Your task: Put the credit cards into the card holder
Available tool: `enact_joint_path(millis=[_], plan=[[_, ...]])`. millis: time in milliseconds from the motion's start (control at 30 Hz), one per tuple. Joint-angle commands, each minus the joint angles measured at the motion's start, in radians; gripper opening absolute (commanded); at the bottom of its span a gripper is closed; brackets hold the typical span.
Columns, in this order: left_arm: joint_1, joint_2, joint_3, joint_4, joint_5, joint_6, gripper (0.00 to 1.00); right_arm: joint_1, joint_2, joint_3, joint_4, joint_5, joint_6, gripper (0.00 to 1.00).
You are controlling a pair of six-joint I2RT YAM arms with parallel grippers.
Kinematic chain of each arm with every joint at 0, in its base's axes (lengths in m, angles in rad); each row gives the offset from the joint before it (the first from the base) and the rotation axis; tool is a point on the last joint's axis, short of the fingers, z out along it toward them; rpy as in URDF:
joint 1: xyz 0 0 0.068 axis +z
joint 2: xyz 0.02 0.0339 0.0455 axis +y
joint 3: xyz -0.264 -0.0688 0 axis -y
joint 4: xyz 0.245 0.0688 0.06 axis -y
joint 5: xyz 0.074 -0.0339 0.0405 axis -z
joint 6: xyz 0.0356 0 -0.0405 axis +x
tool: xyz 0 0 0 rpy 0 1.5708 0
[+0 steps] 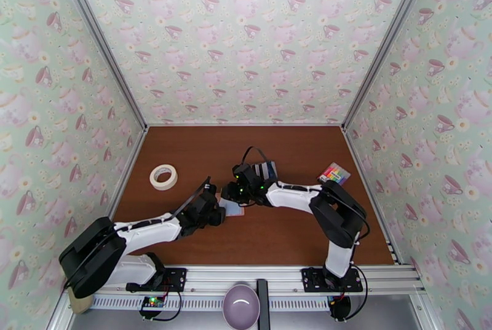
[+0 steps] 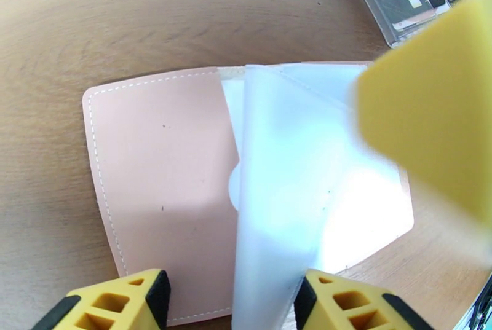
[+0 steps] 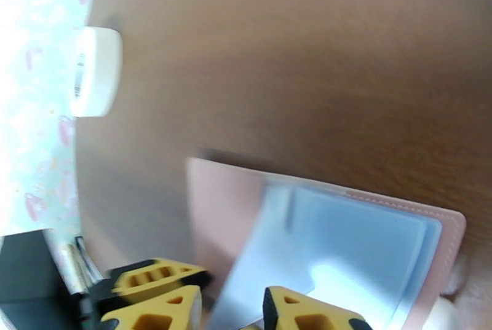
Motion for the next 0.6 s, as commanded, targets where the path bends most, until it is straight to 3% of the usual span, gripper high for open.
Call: enact_joint_path(millis=[0, 300, 567], plan=[[-0.003, -0.032, -0.005, -0.019, -0.018, -0.008, 0.56, 0.005, -0.049, -0.033, -0.027, 0.033, -0.011, 0.36], [0.002, -0.049, 0.013, -0.045, -0.039, -0.013, 0.55, 0.005, -0.024, -0.085, 0.033, 0.006, 0.023, 0.36], [0.009, -0.067, 0.053, -0.188, -0.178, -0.022, 0.55, 0.005, 0.007, -0.094, 0.068, -0.009, 0.032, 0.35]])
